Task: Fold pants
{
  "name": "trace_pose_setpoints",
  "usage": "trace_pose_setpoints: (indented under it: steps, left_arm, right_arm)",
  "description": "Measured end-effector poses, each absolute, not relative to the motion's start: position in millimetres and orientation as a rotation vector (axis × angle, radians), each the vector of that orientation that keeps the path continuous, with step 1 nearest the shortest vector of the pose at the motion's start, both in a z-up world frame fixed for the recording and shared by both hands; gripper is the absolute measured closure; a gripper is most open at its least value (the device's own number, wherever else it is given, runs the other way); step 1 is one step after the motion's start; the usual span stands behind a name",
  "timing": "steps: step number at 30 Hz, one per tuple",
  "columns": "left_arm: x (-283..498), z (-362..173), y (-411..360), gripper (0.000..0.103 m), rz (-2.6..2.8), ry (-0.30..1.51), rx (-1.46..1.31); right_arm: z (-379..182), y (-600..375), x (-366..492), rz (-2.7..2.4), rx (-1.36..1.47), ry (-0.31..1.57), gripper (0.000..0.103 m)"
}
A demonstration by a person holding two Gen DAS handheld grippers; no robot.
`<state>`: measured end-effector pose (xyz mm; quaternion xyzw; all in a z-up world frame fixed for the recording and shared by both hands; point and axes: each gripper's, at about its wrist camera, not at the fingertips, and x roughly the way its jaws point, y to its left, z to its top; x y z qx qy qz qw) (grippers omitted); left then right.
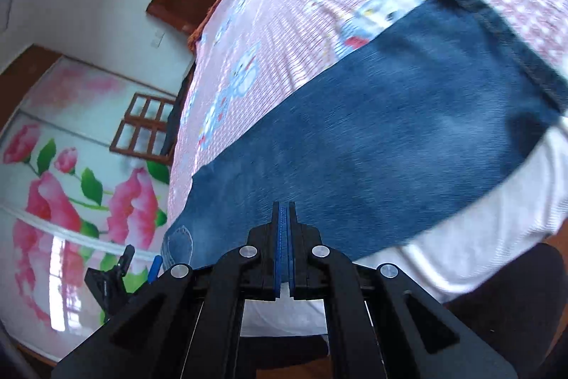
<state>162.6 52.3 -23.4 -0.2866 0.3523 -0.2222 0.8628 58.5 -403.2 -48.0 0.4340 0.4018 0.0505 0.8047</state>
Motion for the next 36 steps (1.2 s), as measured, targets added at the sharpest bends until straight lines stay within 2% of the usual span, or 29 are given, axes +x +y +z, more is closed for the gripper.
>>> trace_pose_setpoints:
  steps: [5, 8, 13, 15, 18, 19, 20, 21, 22, 28, 32, 36]
  left_arm:
    - [173.3, -24.3, -62.5, 0.014, -0.736, 0.843, -0.646]
    - [177.8, -38.1, -104.4, 0.014, -0.757, 0.924, -0.672]
    - [190.1, -77.4, -131.9, 0.014, -0.681, 1.059, -0.612]
    - [192.1, -101.1, -123.2, 0.023, -0.639, 1.094, -0.646]
    - [187.6, -100.5, -118.2, 0.029, -0.650, 1.066, -0.636]
    - [187.5, -99.3, -119.1, 0.029, -0.648, 1.069, -0.627]
    - [187.5, -99.0, -118.4, 0.029, -0.643, 1.073, -0.633]
    - [190.1, -100.0, -118.3, 0.029, -0.639, 1.075, -0.643]
    - [191.1, -99.9, -118.1, 0.029, -0.638, 1.077, -0.647]
    - [193.6, -99.4, -123.6, 0.029, -0.641, 1.064, -0.626]
    - [193.5, -100.2, -123.0, 0.029, -0.643, 1.065, -0.629]
    - [194.5, -100.2, -124.4, 0.029, -0.647, 1.064, -0.634]
  right_arm:
    - [-49.7, -455.7, 14.6, 0.014, 1.012, 0.771, 0.102]
    - [-54.9, -475.0, 2.9, -0.008, 1.054, 0.705, 0.102]
    - [-82.9, -506.7, -12.6, -0.127, 1.207, 0.601, 0.102]
    - [-93.0, -518.8, -18.8, -0.137, 1.285, 0.534, 0.102]
    - [-99.3, -531.5, -23.0, -0.158, 1.318, 0.487, 0.102]
    - [-99.8, -534.6, -25.1, -0.178, 1.306, 0.487, 0.096]
    - [-101.0, -536.9, -26.3, -0.192, 1.307, 0.482, 0.083]
    - [-103.9, -539.2, -28.6, -0.191, 1.329, 0.465, 0.048]
    - [-106.2, -540.3, -31.9, -0.214, 1.349, 0.455, 0.039]
    - [-112.0, -537.7, -21.6, -0.137, 1.374, 0.407, 0.039]
    - [-107.4, -532.2, -6.8, -0.193, 1.281, 0.480, 0.039]
    - [-113.9, -531.6, -1.6, -0.200, 1.285, 0.468, 0.039]
